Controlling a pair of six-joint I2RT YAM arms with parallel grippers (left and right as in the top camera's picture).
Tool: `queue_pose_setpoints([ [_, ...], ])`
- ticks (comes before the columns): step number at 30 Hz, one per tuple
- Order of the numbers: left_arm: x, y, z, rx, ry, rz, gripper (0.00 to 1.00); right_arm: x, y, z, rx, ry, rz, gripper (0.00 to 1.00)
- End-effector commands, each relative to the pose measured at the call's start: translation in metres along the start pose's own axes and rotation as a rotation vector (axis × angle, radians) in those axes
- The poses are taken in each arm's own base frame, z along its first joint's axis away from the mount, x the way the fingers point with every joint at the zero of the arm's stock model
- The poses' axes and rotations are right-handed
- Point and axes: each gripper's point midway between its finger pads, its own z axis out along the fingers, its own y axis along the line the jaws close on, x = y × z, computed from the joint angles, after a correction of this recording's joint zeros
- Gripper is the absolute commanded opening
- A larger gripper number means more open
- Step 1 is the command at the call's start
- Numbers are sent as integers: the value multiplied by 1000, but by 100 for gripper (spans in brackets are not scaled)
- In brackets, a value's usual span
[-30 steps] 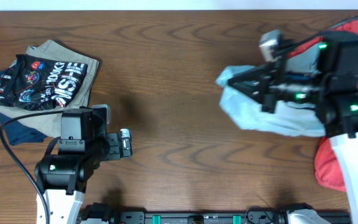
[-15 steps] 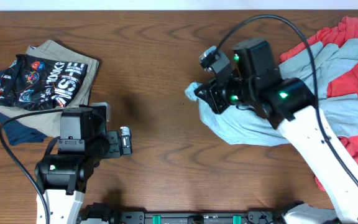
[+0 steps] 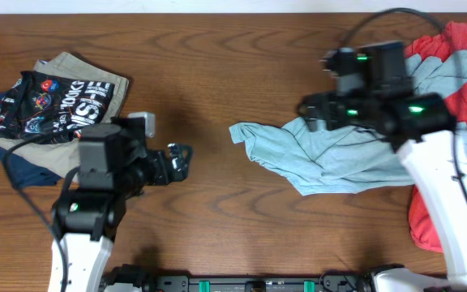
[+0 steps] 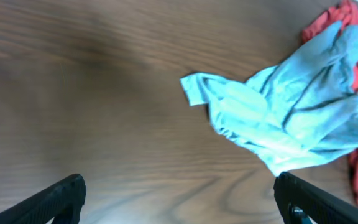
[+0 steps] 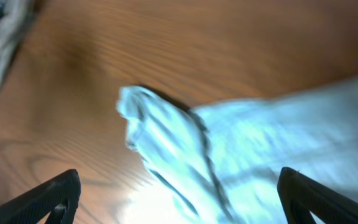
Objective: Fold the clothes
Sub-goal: 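Grasp the light-blue shirt and drag it left toward table center, then grasp the shirt's left edge with the left gripper and pull it left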
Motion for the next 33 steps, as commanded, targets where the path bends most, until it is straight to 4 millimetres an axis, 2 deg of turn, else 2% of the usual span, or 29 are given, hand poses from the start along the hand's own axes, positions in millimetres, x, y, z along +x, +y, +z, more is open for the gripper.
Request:
queue_pose_setpoints([
  [1, 4, -17, 22, 60, 72, -33, 98, 1, -25, -27, 57, -24, 80, 99],
  [6, 23, -38, 73, 107, 194, 24, 98, 31, -64, -40, 139, 69, 214, 99],
  [10, 42, -48, 117, 123, 278, 23, 98, 49, -81, -48, 169, 124, 293, 99],
  [16, 65, -56, 173, 136, 336, -19, 98, 61, -90, -54, 184, 156, 343, 99],
  [23, 100, -76, 220, 178, 379, -10, 96, 61, -89, -54, 184, 158, 343, 99],
  [25, 108, -82, 228, 195, 381, 11, 77, 62, -90, -54, 184, 159, 343, 99],
  [26, 109, -85, 232, 209, 374, 22, 62, 62, -90, -54, 184, 159, 343, 99],
  [27, 108, -88, 235, 220, 362, 29, 39, 62, -90, -54, 184, 159, 343, 99],
  [29, 100, -91, 237, 236, 328, 36, 7, 62, -90, -54, 185, 159, 343, 99],
  [33, 68, -80, 230, 213, 250, 9, 6, 62, -91, -54, 192, 162, 342, 99],
])
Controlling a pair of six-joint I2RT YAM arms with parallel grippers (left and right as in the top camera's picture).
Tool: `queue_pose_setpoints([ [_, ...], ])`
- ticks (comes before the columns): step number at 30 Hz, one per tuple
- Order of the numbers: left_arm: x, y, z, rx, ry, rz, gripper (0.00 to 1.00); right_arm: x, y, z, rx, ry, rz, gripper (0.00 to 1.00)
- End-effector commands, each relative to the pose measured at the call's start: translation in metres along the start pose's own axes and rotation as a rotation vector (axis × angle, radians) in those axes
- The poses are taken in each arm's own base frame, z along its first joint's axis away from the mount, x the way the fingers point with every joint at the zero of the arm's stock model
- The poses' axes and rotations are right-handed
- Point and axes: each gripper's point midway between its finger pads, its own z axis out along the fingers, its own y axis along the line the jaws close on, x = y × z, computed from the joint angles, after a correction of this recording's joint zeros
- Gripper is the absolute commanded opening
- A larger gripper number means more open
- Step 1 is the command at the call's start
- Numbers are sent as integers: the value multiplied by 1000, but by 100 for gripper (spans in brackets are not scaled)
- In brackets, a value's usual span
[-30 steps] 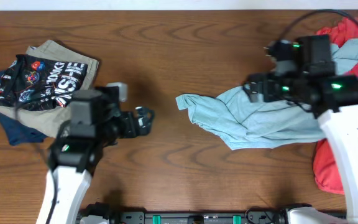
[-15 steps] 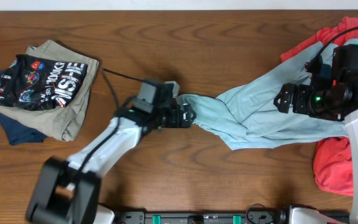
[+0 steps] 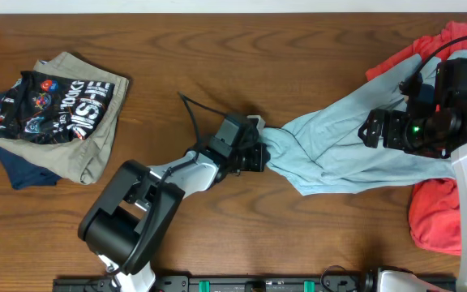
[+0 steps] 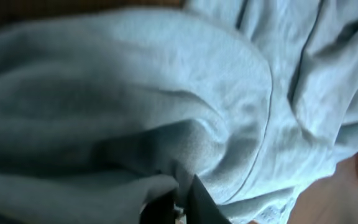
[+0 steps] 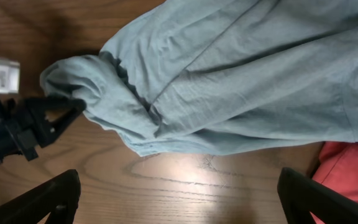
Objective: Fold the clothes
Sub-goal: 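Grasp the shirt's left edge with the left gripper and pull it left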
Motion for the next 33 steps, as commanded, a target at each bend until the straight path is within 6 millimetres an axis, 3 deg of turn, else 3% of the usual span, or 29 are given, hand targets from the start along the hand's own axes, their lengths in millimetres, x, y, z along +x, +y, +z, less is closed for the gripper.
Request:
queue_pose_setpoints([
  [1, -37, 12, -27, -33, -105, -33, 6, -4, -3, -6, 19, -24, 2, 99],
  [4, -71, 34, -68, -88, -205, -87, 6, -3, -9, -6, 54, -20, 3, 99],
  [8, -132, 69, -157, -191, -438, -147, 6, -3, -12, -7, 71, -20, 4, 99],
  [11, -165, 90, -216, -230, -591, -188, 6, -3, -12, -7, 71, -20, 4, 99],
  [12, -170, 98, -231, -242, -624, -203, 10, -3, -12, -7, 71, -20, 4, 99],
  [13, -172, 105, -239, -252, -638, -218, 44, -3, -12, -7, 70, -19, 4, 99],
  [14, -170, 112, -243, -260, -638, -239, 68, -2, -12, -7, 70, -17, 5, 99],
  [15, -165, 119, -244, -272, -622, -262, 89, -2, -12, -7, 71, -16, 5, 99],
  [16, -156, 126, -242, -287, -590, -291, 98, -1, -12, -7, 71, -13, 5, 99],
  [19, -128, 134, -226, -317, -472, -359, 98, 1, -12, -5, 71, -6, 7, 99],
  [22, -95, 129, -203, -330, -331, -407, 98, 1, -13, -5, 72, -4, 7, 99],
  [28, -38, 78, -137, -226, -66, -361, 98, 3, -13, -5, 72, 2, 7, 99],
  [33, -10, 42, -79, -186, 53, -300, 98, 4, -13, -5, 73, 9, 10, 99],
])
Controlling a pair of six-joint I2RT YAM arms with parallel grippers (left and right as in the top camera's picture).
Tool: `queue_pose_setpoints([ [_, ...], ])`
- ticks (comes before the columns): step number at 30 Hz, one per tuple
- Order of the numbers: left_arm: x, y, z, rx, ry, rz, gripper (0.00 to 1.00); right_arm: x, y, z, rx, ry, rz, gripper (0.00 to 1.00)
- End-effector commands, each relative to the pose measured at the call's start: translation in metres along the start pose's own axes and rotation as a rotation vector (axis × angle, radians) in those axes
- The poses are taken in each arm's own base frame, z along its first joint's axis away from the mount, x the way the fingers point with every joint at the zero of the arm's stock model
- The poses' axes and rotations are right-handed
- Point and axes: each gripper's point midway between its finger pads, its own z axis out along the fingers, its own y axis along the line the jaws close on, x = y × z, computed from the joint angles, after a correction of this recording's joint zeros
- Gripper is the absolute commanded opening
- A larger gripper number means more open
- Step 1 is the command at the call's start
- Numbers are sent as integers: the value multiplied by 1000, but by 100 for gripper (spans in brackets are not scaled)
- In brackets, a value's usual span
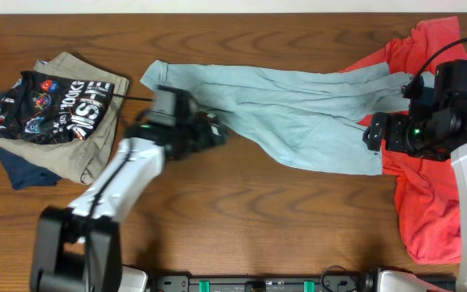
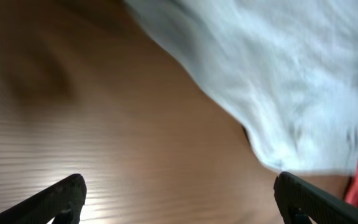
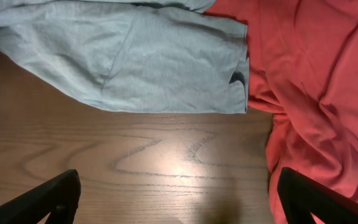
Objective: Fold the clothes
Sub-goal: 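Grasp the shirt's left edge with the left gripper and pull it left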
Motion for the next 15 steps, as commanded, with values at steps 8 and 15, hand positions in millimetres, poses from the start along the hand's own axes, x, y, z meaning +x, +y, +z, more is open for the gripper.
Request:
queue_pose_setpoints([
  [8, 62, -69, 96, 129, 107, 67, 97, 1, -1, -4, 4, -2, 6, 99],
  [15, 51, -94, 118, 230, 23, 95, 26, 1, -1, -4, 5, -2, 6, 99],
])
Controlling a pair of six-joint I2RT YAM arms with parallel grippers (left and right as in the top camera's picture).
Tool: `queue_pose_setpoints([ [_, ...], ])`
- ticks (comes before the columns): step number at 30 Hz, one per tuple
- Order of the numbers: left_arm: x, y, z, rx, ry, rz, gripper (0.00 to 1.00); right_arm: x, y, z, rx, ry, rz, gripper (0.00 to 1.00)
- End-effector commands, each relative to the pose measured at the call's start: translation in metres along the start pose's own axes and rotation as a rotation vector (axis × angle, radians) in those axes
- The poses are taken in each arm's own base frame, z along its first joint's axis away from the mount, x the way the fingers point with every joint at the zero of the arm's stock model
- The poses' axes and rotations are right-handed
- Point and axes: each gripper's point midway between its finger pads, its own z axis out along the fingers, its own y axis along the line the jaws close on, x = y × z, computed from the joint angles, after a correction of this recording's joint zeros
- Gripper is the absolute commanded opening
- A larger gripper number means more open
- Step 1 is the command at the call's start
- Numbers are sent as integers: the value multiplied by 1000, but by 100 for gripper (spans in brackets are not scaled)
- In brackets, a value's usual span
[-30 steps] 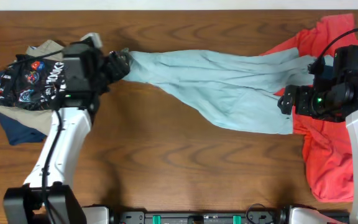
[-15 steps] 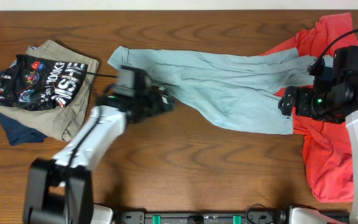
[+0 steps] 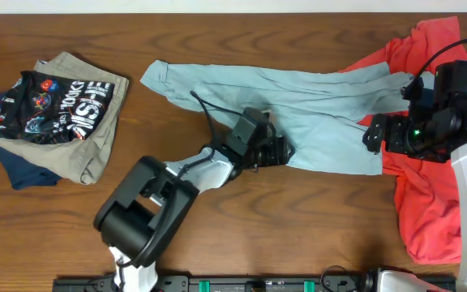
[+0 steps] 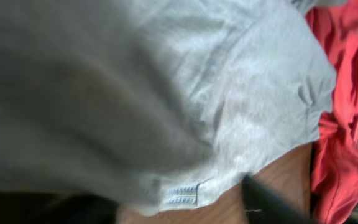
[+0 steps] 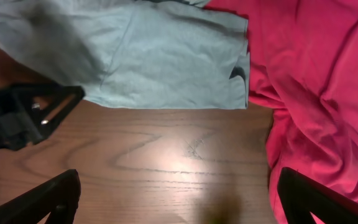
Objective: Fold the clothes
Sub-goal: 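Grasp the shirt's left edge with the left gripper and pull it left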
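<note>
A light blue garment (image 3: 298, 101) lies stretched across the back of the table, its right end over a red garment (image 3: 428, 203). My left gripper (image 3: 280, 151) sits low at the blue garment's front hem. In the left wrist view the blue garment (image 4: 166, 93) fills the frame. There the left gripper (image 4: 179, 200) is open, with the stitched hem lying between its fingers. My right gripper (image 3: 377, 134) hovers open above the table by the blue garment's right end. The right wrist view shows the right gripper (image 5: 179, 180), the blue garment (image 5: 166, 56) and the red garment (image 5: 316, 93).
A stack of folded clothes (image 3: 55, 109), with a black printed piece on top, lies at the back left. The red garment spreads down the right side to the table's edge. My left arm (image 3: 209, 166) reaches diagonally across the table's (image 3: 298, 227) middle.
My left gripper has moved to the right, from beside the blue garment's left part to its front hem near the middle. The garment and my right arm have not moved.
The blue garment first lay crumpled at the right, with my left gripper open near the stack. Then my left gripper was in the cloth's left end at the table's middle. Later the garment lay stretched leftward along the back and my left gripper was open; now it is at the hem.
</note>
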Motion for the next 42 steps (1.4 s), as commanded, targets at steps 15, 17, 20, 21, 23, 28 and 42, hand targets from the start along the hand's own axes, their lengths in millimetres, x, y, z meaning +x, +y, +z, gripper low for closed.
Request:
queue_pose_setpoints([
  [15, -45, 86, -178, -260, -81, -98, 6, -11, -26, 3, 143, -49, 5, 99],
  [17, -40, 113, -216, -367, -112, -164, 6, -10, -27, 8, 143, -40, 8, 99],
  [20, -29, 144, -252, -487, -123, -256, 6, -8, -28, 14, 144, -21, 10, 99],
  [21, -25, 152, -257, -509, -120, -286, 6, -7, -29, 16, 145, -16, 10, 99],
  [23, -17, 161, -263, -524, -100, -334, 44, -6, -29, 19, 144, -6, 11, 99],
  [28, 1, 168, -256, -547, -13, -384, 98, 0, -31, 26, 147, 22, 14, 99],
  [42, 68, 153, -167, -445, 257, -323, 91, 3, -31, 26, 148, 31, 15, 99],
])
